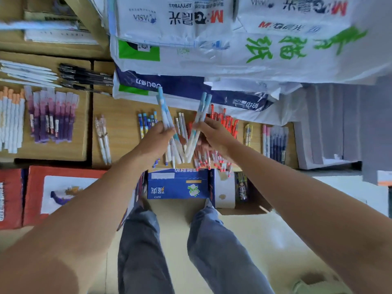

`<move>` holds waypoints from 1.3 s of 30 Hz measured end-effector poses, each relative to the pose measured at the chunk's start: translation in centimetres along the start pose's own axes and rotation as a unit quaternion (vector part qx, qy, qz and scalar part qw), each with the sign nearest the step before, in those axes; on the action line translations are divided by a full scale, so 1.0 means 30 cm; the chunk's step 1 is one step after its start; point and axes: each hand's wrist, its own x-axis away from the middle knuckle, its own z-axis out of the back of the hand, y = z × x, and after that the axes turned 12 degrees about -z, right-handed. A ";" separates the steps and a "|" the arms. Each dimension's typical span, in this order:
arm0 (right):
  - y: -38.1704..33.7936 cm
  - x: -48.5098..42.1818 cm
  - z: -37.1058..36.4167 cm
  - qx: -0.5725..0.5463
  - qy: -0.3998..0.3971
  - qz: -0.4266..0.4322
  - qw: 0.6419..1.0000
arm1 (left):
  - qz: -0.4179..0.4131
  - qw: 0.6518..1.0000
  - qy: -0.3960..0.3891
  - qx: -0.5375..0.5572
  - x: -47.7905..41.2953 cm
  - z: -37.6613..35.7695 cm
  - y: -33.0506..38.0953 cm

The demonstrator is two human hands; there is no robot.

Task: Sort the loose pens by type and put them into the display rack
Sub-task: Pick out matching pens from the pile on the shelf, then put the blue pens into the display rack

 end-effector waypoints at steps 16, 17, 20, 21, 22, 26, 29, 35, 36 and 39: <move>0.133 0.468 0.330 -0.076 0.060 0.084 0.992 | -0.049 0.997 -0.048 0.023 0.278 -0.374 0.335; 0.150 0.500 0.344 -0.088 0.065 0.088 0.990 | -0.042 0.997 -0.059 0.037 0.299 -0.402 0.349; 0.196 0.585 0.397 -0.122 0.097 0.111 0.982 | -0.046 0.993 -0.090 0.063 0.352 -0.493 0.398; 0.214 0.608 0.420 -0.135 0.110 0.118 0.978 | -0.051 0.992 -0.099 0.063 0.361 -0.525 0.407; 0.233 0.631 0.447 -0.152 0.121 0.127 0.973 | -0.058 0.990 -0.107 0.064 0.367 -0.561 0.414; 0.293 0.702 0.578 -0.198 0.170 0.142 0.955 | -0.084 0.984 -0.142 0.065 0.389 -0.705 0.454; 0.300 0.760 0.713 -0.229 0.206 0.159 0.938 | -0.139 0.977 -0.156 0.044 0.395 -0.826 0.510; 0.305 0.911 1.077 -0.228 0.233 0.213 0.921 | -0.229 0.969 -0.084 0.027 0.376 -1.148 0.723; 0.304 0.936 1.141 -0.217 0.239 0.216 0.921 | -0.238 0.968 -0.076 0.032 0.374 -1.202 0.764; 0.296 0.997 1.322 -0.196 0.262 0.220 0.919 | -0.246 0.966 -0.055 0.051 0.371 -1.350 0.876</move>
